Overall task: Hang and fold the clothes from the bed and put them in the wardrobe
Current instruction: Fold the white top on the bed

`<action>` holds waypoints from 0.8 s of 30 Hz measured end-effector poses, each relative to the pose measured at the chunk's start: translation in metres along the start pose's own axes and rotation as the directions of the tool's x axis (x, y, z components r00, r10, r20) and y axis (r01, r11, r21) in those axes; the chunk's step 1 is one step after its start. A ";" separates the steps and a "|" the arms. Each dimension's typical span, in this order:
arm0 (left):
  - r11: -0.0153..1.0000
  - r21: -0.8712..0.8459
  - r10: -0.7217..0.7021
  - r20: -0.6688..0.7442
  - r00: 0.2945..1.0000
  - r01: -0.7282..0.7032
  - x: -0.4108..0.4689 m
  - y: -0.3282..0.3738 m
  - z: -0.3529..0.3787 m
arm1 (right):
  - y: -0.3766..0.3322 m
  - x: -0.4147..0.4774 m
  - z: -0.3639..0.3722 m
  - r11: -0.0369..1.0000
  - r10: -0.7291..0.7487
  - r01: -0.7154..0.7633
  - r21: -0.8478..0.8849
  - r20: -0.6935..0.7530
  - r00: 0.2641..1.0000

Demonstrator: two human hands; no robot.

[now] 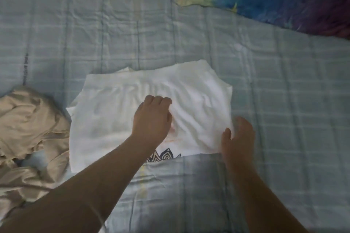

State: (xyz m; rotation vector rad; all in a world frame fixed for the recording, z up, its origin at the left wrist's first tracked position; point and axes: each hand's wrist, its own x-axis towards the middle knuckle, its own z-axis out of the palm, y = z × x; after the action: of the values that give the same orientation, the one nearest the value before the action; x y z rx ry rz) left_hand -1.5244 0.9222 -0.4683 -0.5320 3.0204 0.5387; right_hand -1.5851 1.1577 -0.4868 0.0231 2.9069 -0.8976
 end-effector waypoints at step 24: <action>0.973 -0.032 -0.209 0.311 0.927 0.230 0.116 0.162 0.073 | 0.015 0.018 -0.007 0.929 0.339 -0.367 -0.041 0.490 0.803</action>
State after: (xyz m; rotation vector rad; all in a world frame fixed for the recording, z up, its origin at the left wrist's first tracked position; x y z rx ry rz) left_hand -1.6909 1.0524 -0.4934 -0.7067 2.6159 0.6440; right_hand -1.6026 1.1736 -0.4909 0.2905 2.2964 -0.7768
